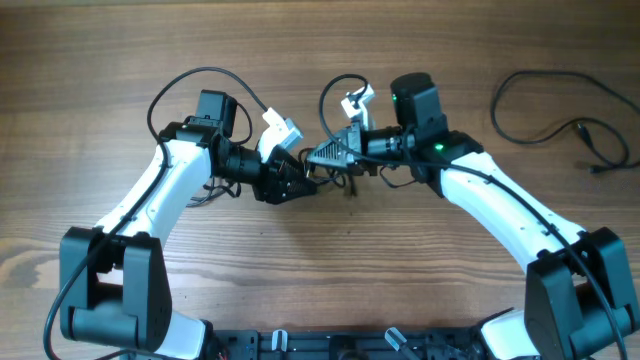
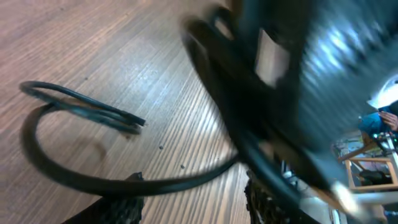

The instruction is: Untangle cables

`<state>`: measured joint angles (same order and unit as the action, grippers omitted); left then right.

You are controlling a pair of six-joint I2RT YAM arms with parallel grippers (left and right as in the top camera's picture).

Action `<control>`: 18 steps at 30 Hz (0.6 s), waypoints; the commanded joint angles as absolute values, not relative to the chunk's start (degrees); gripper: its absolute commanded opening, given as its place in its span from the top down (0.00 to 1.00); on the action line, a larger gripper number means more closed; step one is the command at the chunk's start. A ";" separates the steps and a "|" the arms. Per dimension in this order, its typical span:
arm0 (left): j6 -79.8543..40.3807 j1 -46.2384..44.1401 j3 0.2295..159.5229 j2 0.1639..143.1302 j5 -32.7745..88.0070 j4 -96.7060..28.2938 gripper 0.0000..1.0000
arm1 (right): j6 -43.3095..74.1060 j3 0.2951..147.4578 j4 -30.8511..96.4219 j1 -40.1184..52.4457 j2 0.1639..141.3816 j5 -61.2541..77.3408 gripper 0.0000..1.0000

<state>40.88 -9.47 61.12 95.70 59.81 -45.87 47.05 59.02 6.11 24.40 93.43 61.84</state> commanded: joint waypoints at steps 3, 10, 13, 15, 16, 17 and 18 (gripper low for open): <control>38.09 -9.52 60.95 95.72 59.46 -44.16 0.96 | 38.46 59.11 4.97 25.47 93.43 80.68 0.96; 18.24 -9.52 60.95 95.74 42.33 -36.71 0.96 | 34.50 59.11 5.37 20.14 93.43 90.00 0.96; 4.03 -9.52 60.95 95.74 28.12 -33.32 0.96 | 33.08 59.11 5.37 17.96 93.43 89.86 0.96; -4.69 -9.52 60.95 95.77 18.59 -32.95 0.94 | 32.99 59.00 5.37 17.93 93.43 89.12 0.96; -6.96 -9.52 60.95 95.77 16.01 -32.95 0.82 | 32.97 58.81 5.39 17.98 93.43 87.74 0.95; -8.23 -9.52 60.95 95.77 14.48 -32.95 0.70 | 32.97 58.28 5.65 18.04 93.43 83.68 0.75; -8.23 -9.52 60.95 95.77 14.48 -32.95 0.59 | 32.99 57.82 6.31 18.04 93.43 79.72 0.61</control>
